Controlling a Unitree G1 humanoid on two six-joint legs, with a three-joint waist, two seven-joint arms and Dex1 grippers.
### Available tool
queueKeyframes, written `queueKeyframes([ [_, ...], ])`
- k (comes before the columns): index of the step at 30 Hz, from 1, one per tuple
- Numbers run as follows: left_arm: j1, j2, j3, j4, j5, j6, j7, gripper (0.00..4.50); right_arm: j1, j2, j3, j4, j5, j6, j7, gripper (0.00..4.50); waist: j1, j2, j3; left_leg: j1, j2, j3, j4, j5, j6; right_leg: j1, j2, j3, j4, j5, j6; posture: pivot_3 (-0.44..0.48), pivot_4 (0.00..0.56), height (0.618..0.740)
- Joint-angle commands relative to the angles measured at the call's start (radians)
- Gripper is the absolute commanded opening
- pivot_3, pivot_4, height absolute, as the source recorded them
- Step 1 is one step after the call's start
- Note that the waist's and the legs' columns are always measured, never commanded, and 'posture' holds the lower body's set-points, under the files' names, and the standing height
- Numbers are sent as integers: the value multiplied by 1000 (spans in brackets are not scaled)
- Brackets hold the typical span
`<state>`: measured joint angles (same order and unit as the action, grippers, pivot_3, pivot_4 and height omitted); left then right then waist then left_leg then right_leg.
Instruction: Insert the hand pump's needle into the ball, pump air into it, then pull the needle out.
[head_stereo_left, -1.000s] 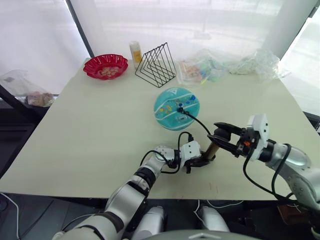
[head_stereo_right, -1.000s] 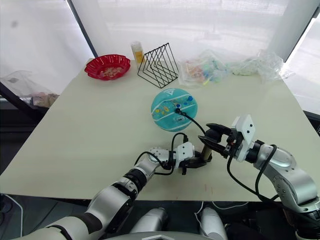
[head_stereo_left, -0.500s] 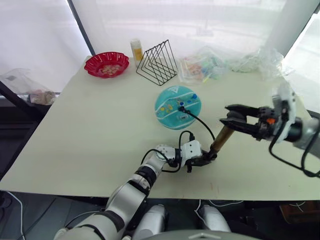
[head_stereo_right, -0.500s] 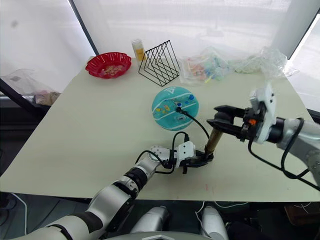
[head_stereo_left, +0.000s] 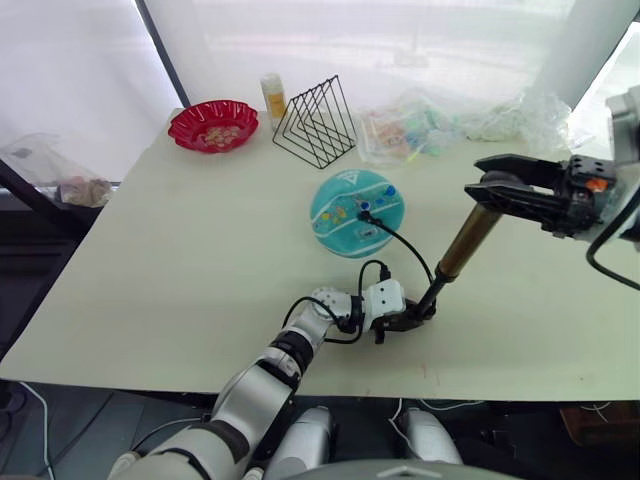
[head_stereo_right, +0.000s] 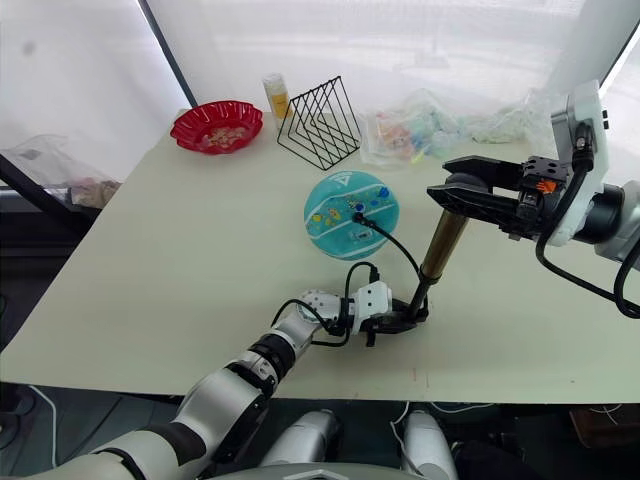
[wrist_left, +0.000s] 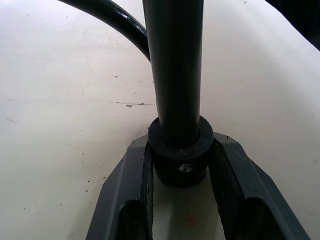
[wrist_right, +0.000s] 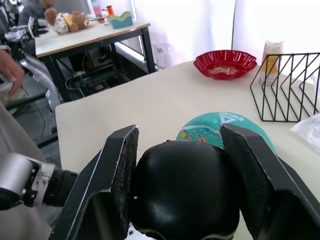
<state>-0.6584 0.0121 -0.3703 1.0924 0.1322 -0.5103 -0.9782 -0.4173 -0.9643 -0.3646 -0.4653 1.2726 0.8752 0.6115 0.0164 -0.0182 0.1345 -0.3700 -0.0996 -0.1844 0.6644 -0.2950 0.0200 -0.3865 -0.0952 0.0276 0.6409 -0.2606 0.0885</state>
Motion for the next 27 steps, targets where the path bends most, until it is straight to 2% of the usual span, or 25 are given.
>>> queueKeyframes([
  [1,74,45,-58,107,91,58,-14,1113,100,83,-5,-68,-147,-130,-10,2103,-1,-2,-2,1,0,0,0,0,0,0,1,0,0,0,0,0,150,740],
  [7,76,46,-58,105,90,59,-11,1113,231,201,110,-68,-336,-263,13,2103,-6,-4,-6,9,1,1,0,0,0,6,2,1,1,0,0,0,150,740],
  [20,75,45,-59,105,91,60,-8,1113,420,333,308,100,-684,-546,83,2103,-5,-7,-11,10,1,0,0,0,0,6,4,1,0,0,0,0,150,740],
  [24,75,43,-59,106,91,61,-10,1113,409,350,287,95,-676,-563,84,2103,-6,-5,-12,10,1,0,0,0,0,6,4,1,1,0,0,0,150,740],
  [27,74,42,-58,108,91,62,-8,1113,359,321,219,35,-570,-515,99,2103,-5,-4,-11,10,1,0,0,0,0,6,4,1,1,0,0,0,150,740],
])
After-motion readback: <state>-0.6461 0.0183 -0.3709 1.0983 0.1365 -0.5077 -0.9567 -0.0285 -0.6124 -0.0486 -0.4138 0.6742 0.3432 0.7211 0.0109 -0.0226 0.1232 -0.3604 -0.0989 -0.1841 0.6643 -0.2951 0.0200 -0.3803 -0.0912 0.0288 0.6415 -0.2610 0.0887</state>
